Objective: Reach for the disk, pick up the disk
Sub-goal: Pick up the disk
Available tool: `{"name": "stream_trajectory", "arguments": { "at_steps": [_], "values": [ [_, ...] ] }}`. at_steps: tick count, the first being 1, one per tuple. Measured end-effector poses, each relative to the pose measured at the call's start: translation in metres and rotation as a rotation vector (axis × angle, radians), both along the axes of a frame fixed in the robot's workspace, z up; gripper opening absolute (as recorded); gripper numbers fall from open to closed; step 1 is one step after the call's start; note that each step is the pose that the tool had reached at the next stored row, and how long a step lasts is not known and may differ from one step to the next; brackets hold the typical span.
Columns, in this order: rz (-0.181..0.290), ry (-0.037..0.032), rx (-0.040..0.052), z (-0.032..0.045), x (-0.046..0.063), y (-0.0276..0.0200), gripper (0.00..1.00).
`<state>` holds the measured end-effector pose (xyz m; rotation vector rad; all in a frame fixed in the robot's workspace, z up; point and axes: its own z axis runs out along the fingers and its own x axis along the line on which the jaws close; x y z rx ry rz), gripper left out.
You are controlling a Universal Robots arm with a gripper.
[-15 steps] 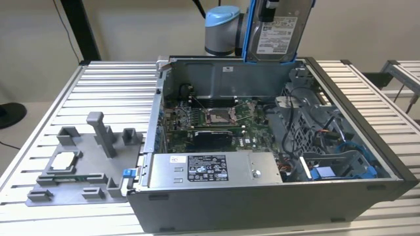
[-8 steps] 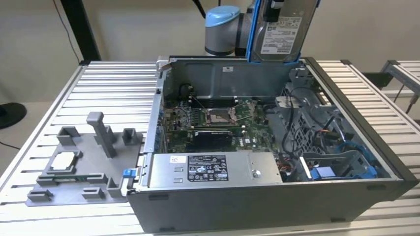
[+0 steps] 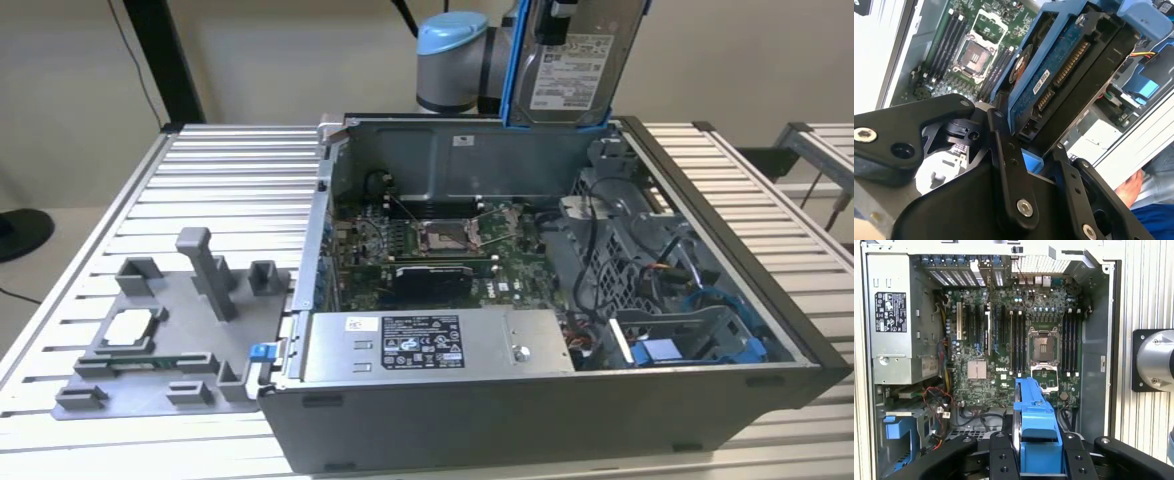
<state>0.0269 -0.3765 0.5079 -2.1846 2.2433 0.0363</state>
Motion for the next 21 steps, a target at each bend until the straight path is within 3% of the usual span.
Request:
{"name": "stream_trajectory", "arguments": {
  "at_steps": [9,21],
  "values": [
    [0.000,0.0008,0.0003,-0.0001,0.003,0.0000,0.00],
    [0.000,0.0181,-0.0005,0.0000,0.035,-0.0001,0.00]
  ]
}}
